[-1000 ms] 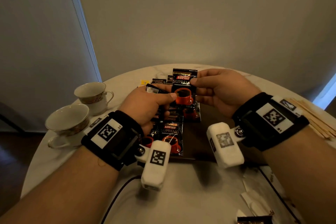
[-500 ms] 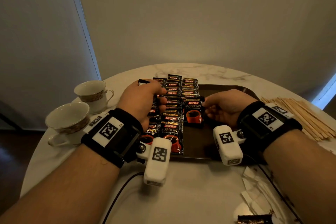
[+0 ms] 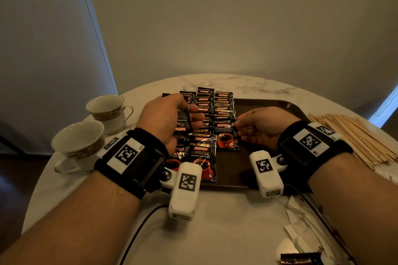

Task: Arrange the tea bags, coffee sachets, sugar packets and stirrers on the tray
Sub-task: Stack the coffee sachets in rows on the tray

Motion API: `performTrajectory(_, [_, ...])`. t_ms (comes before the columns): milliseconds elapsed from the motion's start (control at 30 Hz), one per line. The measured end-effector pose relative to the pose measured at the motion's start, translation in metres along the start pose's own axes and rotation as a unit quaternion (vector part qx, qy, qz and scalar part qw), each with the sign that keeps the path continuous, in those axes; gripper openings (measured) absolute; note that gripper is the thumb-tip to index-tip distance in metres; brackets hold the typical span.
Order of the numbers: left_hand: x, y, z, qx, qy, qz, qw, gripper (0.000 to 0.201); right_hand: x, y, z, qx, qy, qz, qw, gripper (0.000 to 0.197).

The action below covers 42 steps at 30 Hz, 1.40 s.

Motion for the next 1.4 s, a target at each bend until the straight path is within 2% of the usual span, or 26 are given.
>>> performTrajectory(167, [-0.001, 0.003, 0.000, -0.002, -0.004, -0.019, 1.000, 0.016, -0.018, -0.002, -0.007, 0.020, -0.070, 0.042, 0.997, 0.018])
performTrajectory(233, [-0.001, 0.003, 0.001, 0.000, 0.002, -0.021, 1.000, 0.011, -0.030, 0.013, -0.015, -0.032, -0.100, 0.068, 0.992, 0.021])
performTrajectory(333, [-0.001, 0.006, 0.002, -0.015, 0.006, -0.031, 0.999, 0.014, -0.038, 0.048, -0.036, -0.167, -0.107, 0.034, 0.980, 0.034])
performTrajectory(400, [-0.002, 0.009, 0.002, -0.033, 0.003, -0.035, 0.999, 0.012, -0.043, 0.064, -0.048, -0.211, -0.134, 0.019, 0.968, 0.028])
performTrajectory(467, [-0.002, 0.009, 0.003, -0.040, -0.001, -0.043, 0.998, 0.006, -0.053, 0.063, -0.052, -0.179, -0.182, 0.036, 0.966, 0.021])
performTrajectory(533, [-0.002, 0.007, 0.004, -0.035, -0.001, -0.038, 0.999, 0.008, -0.062, 0.055, -0.054, -0.136, -0.221, 0.053, 0.964, 0.026])
performTrajectory(633, [-0.003, 0.009, 0.001, -0.033, -0.011, -0.043, 0.998, 0.006, -0.075, 0.047, -0.061, -0.120, -0.265, 0.066, 0.955, 0.032])
performTrajectory(700, [-0.004, 0.012, -0.001, -0.042, -0.014, -0.044, 0.998, 0.008, -0.083, 0.042, -0.069, -0.106, -0.290, 0.061, 0.949, 0.023])
performTrajectory(733, [-0.003, 0.014, -0.002, -0.045, -0.014, -0.044, 0.998, 0.010, -0.084, 0.040, -0.071, -0.101, -0.294, 0.062, 0.948, 0.020])
performTrajectory(867, [-0.007, 0.014, -0.004, -0.052, -0.034, -0.019, 0.998, 0.015, -0.074, 0.038, -0.078, -0.110, -0.286, 0.069, 0.949, 0.030])
performTrajectory(1000, [-0.017, 0.025, -0.019, -0.089, -0.070, 0.036, 0.993, 0.001, -0.058, 0.025, -0.078, -0.078, -0.286, 0.107, 0.949, 0.017])
performTrajectory(1033, [-0.017, 0.027, -0.023, -0.088, -0.070, 0.055, 0.992, 0.006, -0.054, 0.022, -0.076, -0.079, -0.278, 0.124, 0.949, 0.015])
performTrajectory(1100, [-0.014, 0.029, -0.028, -0.080, -0.042, 0.100, 0.991, 0.018, -0.049, 0.016, -0.073, -0.075, -0.267, 0.144, 0.950, 0.012])
performTrajectory(1200, [0.003, 0.035, -0.037, -0.084, 0.058, 0.149, 0.984, 0.027, -0.044, 0.007, -0.069, -0.058, -0.256, 0.136, 0.955, 0.007])
performTrajectory(1300, [0.012, 0.042, -0.046, -0.114, 0.121, 0.181, 0.969, 0.012, -0.038, 0.004, -0.067, -0.060, -0.246, 0.122, 0.960, 0.010])
performTrajectory(1333, [0.010, 0.041, -0.047, -0.120, 0.126, 0.187, 0.967, 0.005, -0.036, 0.006, -0.067, -0.068, -0.240, 0.127, 0.960, 0.011])
performTrajectory(1400, [0.005, 0.041, -0.046, -0.137, 0.118, 0.192, 0.965, 0.008, -0.033, 0.010, -0.068, -0.094, -0.224, 0.155, 0.958, 0.011])
Point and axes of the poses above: each hand's wrist, its own z-axis towards the middle knuckle, its own y-axis out of the palm, x = y × z, the point moved 10 cm from there along z, towards the middle knuckle, and after that the axes turned 1 degree about -z, right-handed, at the moved point
